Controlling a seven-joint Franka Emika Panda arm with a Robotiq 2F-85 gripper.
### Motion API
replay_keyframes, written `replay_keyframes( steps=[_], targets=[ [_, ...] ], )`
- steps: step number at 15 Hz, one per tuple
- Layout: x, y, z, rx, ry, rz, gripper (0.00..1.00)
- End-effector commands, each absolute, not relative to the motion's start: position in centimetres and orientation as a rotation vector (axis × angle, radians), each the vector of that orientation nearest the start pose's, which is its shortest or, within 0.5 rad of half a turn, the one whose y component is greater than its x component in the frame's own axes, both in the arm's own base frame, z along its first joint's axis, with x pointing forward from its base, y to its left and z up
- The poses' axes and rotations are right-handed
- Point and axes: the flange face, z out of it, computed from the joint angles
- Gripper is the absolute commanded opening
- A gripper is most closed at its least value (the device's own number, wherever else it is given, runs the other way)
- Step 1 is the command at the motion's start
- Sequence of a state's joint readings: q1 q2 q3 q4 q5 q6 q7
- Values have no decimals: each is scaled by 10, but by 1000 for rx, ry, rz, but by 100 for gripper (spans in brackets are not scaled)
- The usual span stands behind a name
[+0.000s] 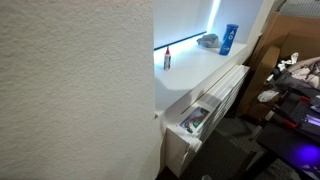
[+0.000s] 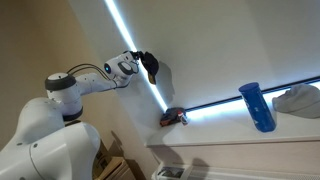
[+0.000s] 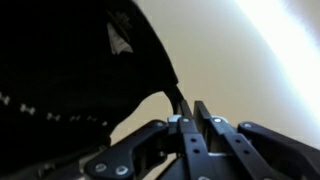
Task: Move the black cap to the left
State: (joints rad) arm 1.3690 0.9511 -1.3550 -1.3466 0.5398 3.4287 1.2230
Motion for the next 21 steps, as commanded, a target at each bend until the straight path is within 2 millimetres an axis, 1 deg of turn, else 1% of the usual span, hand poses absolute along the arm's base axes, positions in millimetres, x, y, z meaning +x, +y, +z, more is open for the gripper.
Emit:
replay_keyframes(
  steps=[1,3,4,5,6,7,8,9,12,15,16,17,18,19,20,21],
  targets=[
    [594,441,624,-1576,250,-1730,0],
    [605,449,610,-1651,140,-1721,0],
    [614,449,603,-1682,77,-1730,26],
    [599,457,592,-1682,166,-1706,3],
    [606,457,587,-1699,133,-1701,8],
    [613,452,586,-1702,122,-1707,16],
    [618,448,589,-1699,118,-1715,23],
    [619,446,592,-1694,115,-1721,26],
    [615,449,597,-1683,105,-1721,26],
    [615,450,596,-1683,104,-1718,26],
    [615,451,599,-1675,105,-1705,51],
    [615,451,600,-1667,109,-1703,53],
    [616,449,603,-1657,113,-1720,58],
    [617,446,605,-1650,125,-1730,66],
    [618,442,608,-1648,134,-1739,72],
    [619,437,610,-1647,138,-1756,67]
  ],
)
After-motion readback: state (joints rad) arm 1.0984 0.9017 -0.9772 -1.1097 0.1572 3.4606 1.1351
